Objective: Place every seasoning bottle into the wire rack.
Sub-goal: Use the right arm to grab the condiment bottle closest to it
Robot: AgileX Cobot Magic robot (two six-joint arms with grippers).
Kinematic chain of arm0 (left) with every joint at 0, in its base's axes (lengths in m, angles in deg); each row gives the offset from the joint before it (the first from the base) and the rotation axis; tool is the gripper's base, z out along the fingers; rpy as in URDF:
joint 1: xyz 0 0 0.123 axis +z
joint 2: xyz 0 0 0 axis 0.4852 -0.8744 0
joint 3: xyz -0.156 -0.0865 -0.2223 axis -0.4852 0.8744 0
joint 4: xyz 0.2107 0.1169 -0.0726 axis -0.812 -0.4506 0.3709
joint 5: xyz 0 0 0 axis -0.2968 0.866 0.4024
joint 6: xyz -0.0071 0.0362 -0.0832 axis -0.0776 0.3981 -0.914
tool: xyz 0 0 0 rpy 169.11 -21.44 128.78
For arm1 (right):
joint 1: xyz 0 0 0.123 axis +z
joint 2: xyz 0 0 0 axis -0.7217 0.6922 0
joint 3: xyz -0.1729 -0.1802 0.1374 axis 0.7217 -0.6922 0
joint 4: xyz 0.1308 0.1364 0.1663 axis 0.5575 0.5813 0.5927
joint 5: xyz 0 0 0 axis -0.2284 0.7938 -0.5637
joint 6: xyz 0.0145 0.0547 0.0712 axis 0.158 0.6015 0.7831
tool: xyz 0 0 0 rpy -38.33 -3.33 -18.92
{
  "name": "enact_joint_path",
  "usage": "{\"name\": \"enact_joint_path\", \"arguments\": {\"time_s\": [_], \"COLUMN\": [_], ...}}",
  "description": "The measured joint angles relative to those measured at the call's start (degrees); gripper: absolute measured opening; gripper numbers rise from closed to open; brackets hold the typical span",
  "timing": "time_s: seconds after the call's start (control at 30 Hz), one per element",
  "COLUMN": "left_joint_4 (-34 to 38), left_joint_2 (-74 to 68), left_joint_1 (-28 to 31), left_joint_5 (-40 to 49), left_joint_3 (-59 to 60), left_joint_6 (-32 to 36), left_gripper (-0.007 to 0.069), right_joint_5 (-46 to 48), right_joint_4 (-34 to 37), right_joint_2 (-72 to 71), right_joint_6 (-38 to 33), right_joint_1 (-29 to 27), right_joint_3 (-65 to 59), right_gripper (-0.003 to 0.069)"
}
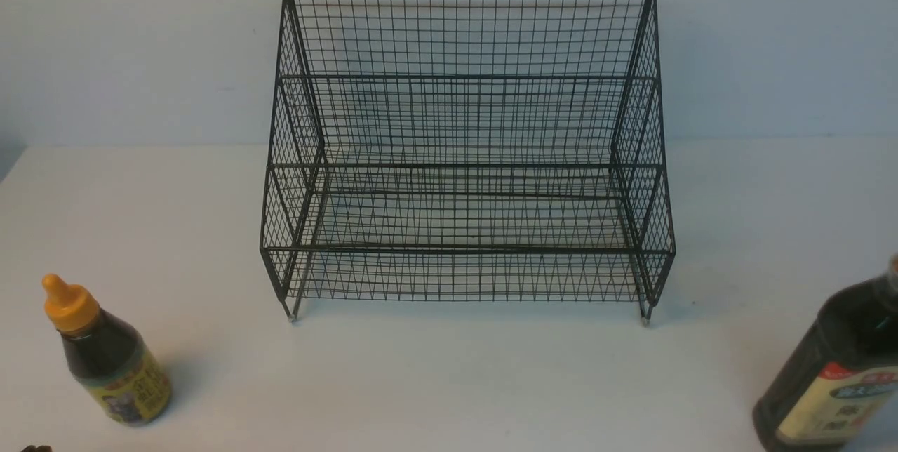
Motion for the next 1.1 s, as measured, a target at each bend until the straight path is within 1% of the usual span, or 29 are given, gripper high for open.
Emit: {"name": "enact_joint_path", "arguments": {"time_s": [0.07, 0.1, 0.13, 0.17, 0.2, 0.23, 0.27, 0.33, 0.37, 0.4, 0.47, 0.53, 0.57, 0.67, 0.7, 0.73, 0.8, 0.83, 0.87, 0.9, 0.93, 0.97, 1.03, 1.1], "left_joint_4": [0.0, 0.0, 0.0, 0.0, 0.0, 0.0, 0.0, 0.0, 0.0, 0.0, 0.0, 0.0, 0.0, 0.0, 0.0, 0.0, 0.0, 0.0, 0.0, 0.0, 0.0, 0.0, 0.0, 0.0], "left_joint_2": [0.0, 0.0, 0.0, 0.0, 0.0, 0.0, 0.0, 0.0, 0.0, 0.0, 0.0, 0.0, 0.0, 0.0, 0.0, 0.0, 0.0, 0.0, 0.0, 0.0, 0.0, 0.0, 0.0, 0.0], "left_joint_1": [0.0, 0.0, 0.0, 0.0, 0.0, 0.0, 0.0, 0.0, 0.0, 0.0, 0.0, 0.0, 0.0, 0.0, 0.0, 0.0, 0.0, 0.0, 0.0, 0.0, 0.0, 0.0, 0.0, 0.0], "left_joint_5": [0.0, 0.0, 0.0, 0.0, 0.0, 0.0, 0.0, 0.0, 0.0, 0.0, 0.0, 0.0, 0.0, 0.0, 0.0, 0.0, 0.0, 0.0, 0.0, 0.0, 0.0, 0.0, 0.0, 0.0], "left_joint_3": [0.0, 0.0, 0.0, 0.0, 0.0, 0.0, 0.0, 0.0, 0.0, 0.0, 0.0, 0.0, 0.0, 0.0, 0.0, 0.0, 0.0, 0.0, 0.0, 0.0, 0.0, 0.0, 0.0, 0.0], "left_joint_6": [0.0, 0.0, 0.0, 0.0, 0.0, 0.0, 0.0, 0.0, 0.0, 0.0, 0.0, 0.0, 0.0, 0.0, 0.0, 0.0, 0.0, 0.0, 0.0, 0.0, 0.0, 0.0, 0.0, 0.0], "left_gripper": [-0.0005, -0.0005, -0.0005, -0.0005, -0.0005, -0.0005, -0.0005, -0.0005, -0.0005, -0.0005, -0.0005, -0.0005, -0.0005, -0.0005, -0.0005, -0.0005, -0.0005, -0.0005, -0.0005, -0.0005, -0.0005, -0.0005, -0.0005, -0.0005], "right_joint_5": [-0.7, -0.9, -1.1, -1.1, -1.1, -1.3, -1.5, -2.0, -2.0, -2.4, -3.5, -4.2, -4.2, -1.2, 0.1, 0.8, 2.4, 3.3, 5.8, 8.9, 10.1, 13.7, 24.8, 32.3], "right_joint_4": [5.3, 6.0, 13.2, 14.0, 18.6, 26.8, 29.5, 38.2, 38.9, 41.5, 49.3, 52.5, 52.7, 54.1, 54.0, 53.8, 53.2, 52.8, 51.3, 49.5, 49.1, 47.2, 40.7, 36.6], "right_joint_2": [0.0, 0.0, 0.0, 0.0, 0.0, 0.0, 0.0, 0.0, 0.0, 0.0, 0.0, 0.0, 0.0, 0.0, 0.0, 0.0, 0.6, 1.3, 4.1, 6.4, 6.9, 9.5, 17.0, 21.7], "right_joint_6": [0.3, 0.4, 1.4, 1.5, 2.1, 3.0, 3.1, 3.4, 3.4, 3.5, 3.6, 2.1, 1.8, -7.9, -12.6, -15.8, -21.5, -23.3, -26.2, -27.2, -27.5, -27.6, -26.8, -24.8], "right_joint_1": [0.0, 0.0, 0.0, 0.0, 0.0, 0.0, 0.0, 0.0, 0.0, 0.0, 0.0, 0.0, 0.0, 0.2, 0.2, 0.2, 0.2, 0.3, 0.3, 0.3, 0.3, 0.3, 0.3, 0.3], "right_joint_3": [-0.1, -0.1, -0.2, -0.2, -0.2, -0.2, -0.2, -0.2, -0.2, -0.2, -0.2, -0.2, -0.2, 3.2, 6.5, 9.2, 15.2, 17.6, 23.3, 27.5, 29.1, 33.1, 43.3, 48.3], "right_gripper": [-0.0015, -0.0015, -0.0015, -0.0015, -0.0015, -0.0015, -0.0015, -0.0015, -0.0015, -0.0015, -0.0015, -0.0015, -0.0015, -0.0015, -0.0015, -0.0015, -0.0015, -0.0015, -0.0015, -0.0015, -0.0015, -0.0015, -0.0008, 0.0001]}}
